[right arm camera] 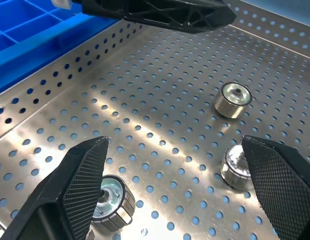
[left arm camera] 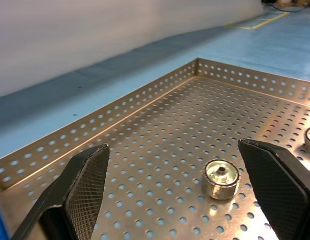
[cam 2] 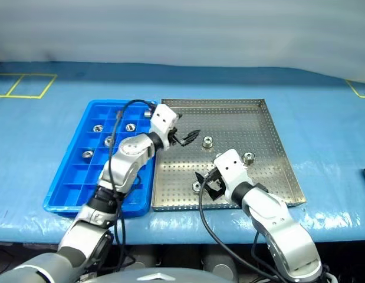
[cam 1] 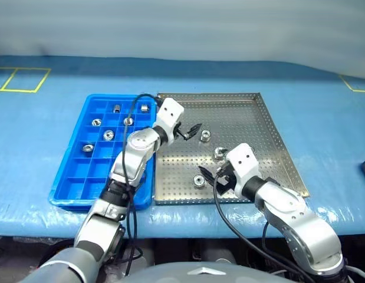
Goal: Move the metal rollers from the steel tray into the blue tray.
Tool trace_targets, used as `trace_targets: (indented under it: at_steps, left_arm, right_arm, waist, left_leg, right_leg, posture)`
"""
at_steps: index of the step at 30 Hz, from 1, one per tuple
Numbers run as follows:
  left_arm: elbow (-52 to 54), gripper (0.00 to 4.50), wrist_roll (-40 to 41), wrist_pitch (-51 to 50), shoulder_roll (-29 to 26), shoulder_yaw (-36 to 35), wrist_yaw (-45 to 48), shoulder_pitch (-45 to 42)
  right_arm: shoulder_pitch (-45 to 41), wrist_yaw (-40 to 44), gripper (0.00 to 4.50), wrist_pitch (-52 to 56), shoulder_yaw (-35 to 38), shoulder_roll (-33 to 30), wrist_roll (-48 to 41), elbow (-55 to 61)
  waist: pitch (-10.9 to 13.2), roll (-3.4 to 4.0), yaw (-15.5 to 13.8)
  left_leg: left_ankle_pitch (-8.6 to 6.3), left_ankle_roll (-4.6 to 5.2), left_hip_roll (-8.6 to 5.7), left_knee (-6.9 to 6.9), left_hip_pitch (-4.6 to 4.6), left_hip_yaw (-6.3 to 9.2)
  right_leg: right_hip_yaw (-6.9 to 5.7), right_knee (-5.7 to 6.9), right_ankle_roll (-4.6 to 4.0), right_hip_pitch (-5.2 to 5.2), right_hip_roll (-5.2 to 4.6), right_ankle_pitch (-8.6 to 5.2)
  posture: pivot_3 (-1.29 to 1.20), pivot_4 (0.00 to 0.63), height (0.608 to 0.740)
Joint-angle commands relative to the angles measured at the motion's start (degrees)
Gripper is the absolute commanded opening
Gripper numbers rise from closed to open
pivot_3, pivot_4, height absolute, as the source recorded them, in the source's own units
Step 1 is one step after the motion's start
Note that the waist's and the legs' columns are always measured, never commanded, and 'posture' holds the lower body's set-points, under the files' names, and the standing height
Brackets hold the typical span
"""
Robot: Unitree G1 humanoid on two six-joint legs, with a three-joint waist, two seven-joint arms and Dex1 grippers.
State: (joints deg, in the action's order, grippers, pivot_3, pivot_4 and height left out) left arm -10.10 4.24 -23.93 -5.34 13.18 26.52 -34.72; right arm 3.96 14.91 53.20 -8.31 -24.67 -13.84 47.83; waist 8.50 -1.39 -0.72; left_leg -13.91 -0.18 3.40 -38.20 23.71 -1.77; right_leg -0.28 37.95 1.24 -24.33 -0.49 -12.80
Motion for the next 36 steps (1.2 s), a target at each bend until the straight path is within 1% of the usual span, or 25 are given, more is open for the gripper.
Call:
trace_targets:
  at_steps: [1, 6, 14, 20, 25, 28, 32, 34, 35, 36]
  left_arm:
    - [-6.34, 4.46, -2.07, 2.83, 3.46, 1.88, -1.16, -4.73]
    - [-18.40, 4.46, -4.69, 5.97, 8.07, 2.65, -3.83, -9.91]
    - [-34.76, 4.46, -7.12, 12.38, 12.38, -0.25, -12.20, -15.28]
    - [-42.10, 4.46, -7.21, 13.36, 13.62, -1.22, -13.77, -17.24]
    - [-44.67, 4.46, -6.19, 12.48, 14.67, -1.80, -11.07, -17.37]
    - [-44.81, 3.85, -6.42, 12.54, 14.58, -1.87, -10.87, -17.31]
    - [-43.11, 2.54, -6.16, 12.55, 14.09, -2.30, -10.90, -16.80]
    - [-40.28, 1.86, -5.24, 11.64, 13.58, -2.88, -10.06, -16.13]
    - [-38.36, 1.71, -4.72, 11.02, 13.19, -3.14, -9.31, -15.70]
    - [-36.27, 1.72, -4.42, 10.49, 12.63, -3.22, -8.41, -15.24]
  right_arm:
    - [1.20, -2.17, 4.50, -0.01, 1.07, 1.38, 0.59, 3.59]
    - [2.53, -4.31, 4.50, -0.34, 0.39, 3.05, 1.13, 4.50]
    - [3.05, -5.45, 4.50, -0.37, -0.50, 3.85, 1.54, 4.90]
    - [2.93, -5.28, 4.50, -0.28, -0.46, 3.64, 1.81, 4.76]
    - [2.15, -4.85, 4.50, -0.26, -0.57, 3.60, 1.79, 4.36]
    - [1.90, -4.81, 4.50, -0.27, -0.89, 3.75, 1.84, 4.03]
    - [1.83, -4.78, 4.50, -0.36, -1.16, 3.93, 1.74, 3.79]
    - [1.72, -4.75, 4.50, -0.42, -1.35, 3.99, 1.73, 3.58]
    - [1.60, -4.67, 4.50, -0.44, -1.45, 3.96, 1.72, 3.43]
    - [1.44, -4.55, 4.50, -0.49, -1.51, 3.93, 1.69, 3.29]
  waist:
    - [0.00, 0.00, 0.42]
    - [0.00, 0.00, 1.43]
    - [0.00, 0.00, 2.66]
    - [0.00, 0.00, 2.78]
    - [0.00, 0.00, 2.78]
    - [0.00, 0.00, 2.79]
    - [0.00, 0.00, 2.76]
    - [0.00, 0.00, 2.76]
    - [0.00, 0.00, 2.75]
    - [0.00, 0.00, 2.74]
  left_leg:
    - [0.00, 0.00, 0.00, 0.00, -0.01, -0.02]
    - [0.00, 0.01, -0.01, 0.00, 0.00, -0.03]
    - [-0.01, 0.02, -0.01, 0.04, -0.01, -0.06]
    - [-0.01, 0.02, -0.02, 0.04, 0.00, -0.07]
    - [-0.01, 0.02, -0.02, 0.04, 0.00, -0.08]
    - [-0.01, 0.02, -0.02, 0.04, -0.01, -0.09]
    - [-0.01, 0.02, -0.02, 0.04, -0.01, -0.09]
    - [-0.01, 0.02, -0.02, 0.04, -0.01, -0.09]
    - [-0.01, 0.02, -0.02, 0.04, 0.00, -0.09]
    - [-0.01, 0.02, -0.02, 0.04, 0.01, -0.09]
  right_leg:
    - [0.03, 0.00, 0.01, 0.00, 0.00, 0.00]
    - [0.04, -0.01, 0.02, -0.01, 0.00, 0.00]
    - [0.09, 0.00, 0.04, -0.05, 0.01, 0.00]
    - [0.10, -0.01, 0.04, -0.05, 0.00, 0.01]
    - [0.10, 0.00, 0.04, -0.06, 0.00, 0.01]
    - [0.11, 0.00, 0.04, -0.06, 0.00, 0.01]
    - [0.11, 0.00, 0.04, -0.06, 0.00, 0.01]
    - [0.11, 0.00, 0.04, -0.06, 0.00, 0.01]
    - [0.11, 0.00, 0.04, -0.06, 0.00, 0.01]
    - [0.11, 0.01, 0.04, -0.07, 0.00, 0.01]
  posture:
    - [-0.04, 0.150, 0.740]
    - [-0.07, 0.150, 0.740]
    - [-0.10, 0.150, 0.740]
    - [-0.09, 0.150, 0.740]
    - [-0.09, 0.150, 0.740]
    - [-0.08, 0.150, 0.740]
    - [-0.08, 0.150, 0.740]
    - [-0.07, 0.150, 0.740]
    - [-0.07, 0.150, 0.740]
    - [-0.07, 0.150, 0.740]
